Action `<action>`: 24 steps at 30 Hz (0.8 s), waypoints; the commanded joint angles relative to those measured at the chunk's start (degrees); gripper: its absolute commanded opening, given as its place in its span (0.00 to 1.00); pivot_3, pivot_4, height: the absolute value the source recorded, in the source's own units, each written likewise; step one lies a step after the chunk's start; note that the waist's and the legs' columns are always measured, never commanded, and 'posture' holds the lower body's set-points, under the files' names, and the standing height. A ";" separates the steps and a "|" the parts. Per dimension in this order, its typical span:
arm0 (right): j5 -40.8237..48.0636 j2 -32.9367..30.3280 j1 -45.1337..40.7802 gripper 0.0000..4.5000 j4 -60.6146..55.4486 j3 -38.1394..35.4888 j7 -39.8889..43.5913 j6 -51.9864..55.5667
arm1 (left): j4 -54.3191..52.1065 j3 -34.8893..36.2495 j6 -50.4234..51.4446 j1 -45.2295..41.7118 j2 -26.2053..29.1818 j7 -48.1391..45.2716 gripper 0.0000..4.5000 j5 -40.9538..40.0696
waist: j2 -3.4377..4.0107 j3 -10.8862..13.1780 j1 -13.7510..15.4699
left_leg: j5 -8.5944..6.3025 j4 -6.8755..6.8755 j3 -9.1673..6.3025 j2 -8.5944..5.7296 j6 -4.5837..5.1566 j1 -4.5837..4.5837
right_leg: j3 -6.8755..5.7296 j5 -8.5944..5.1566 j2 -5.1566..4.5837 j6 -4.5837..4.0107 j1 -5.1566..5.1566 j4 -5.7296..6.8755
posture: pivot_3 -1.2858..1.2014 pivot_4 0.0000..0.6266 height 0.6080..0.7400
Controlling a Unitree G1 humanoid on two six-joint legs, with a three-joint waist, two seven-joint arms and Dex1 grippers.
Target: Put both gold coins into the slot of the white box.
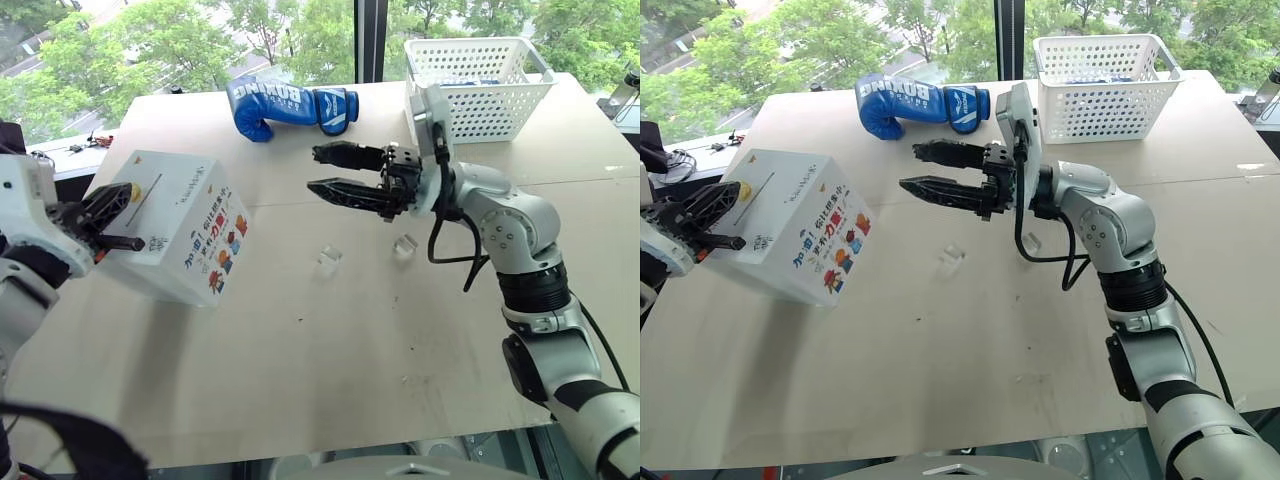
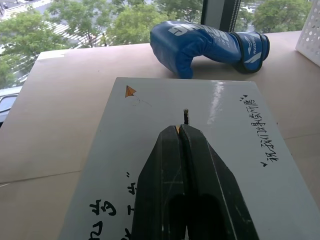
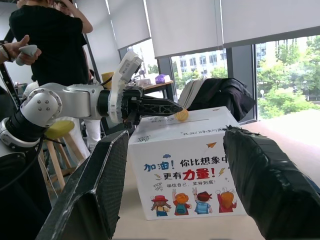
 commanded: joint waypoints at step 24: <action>1.56 0.75 -0.36 0.72 -3.34 -2.22 -2.85 -0.02 | -4.60 -1.51 8.57 -3.73 0.60 -1.25 0.00 5.69 | -0.01 -0.01 -0.04 | 0.00 0.02 0.00 0.00 0.00 -0.02 | -0.01 0.00 0.00 0.00 0.00 0.01 | 0.52 0.24 0.85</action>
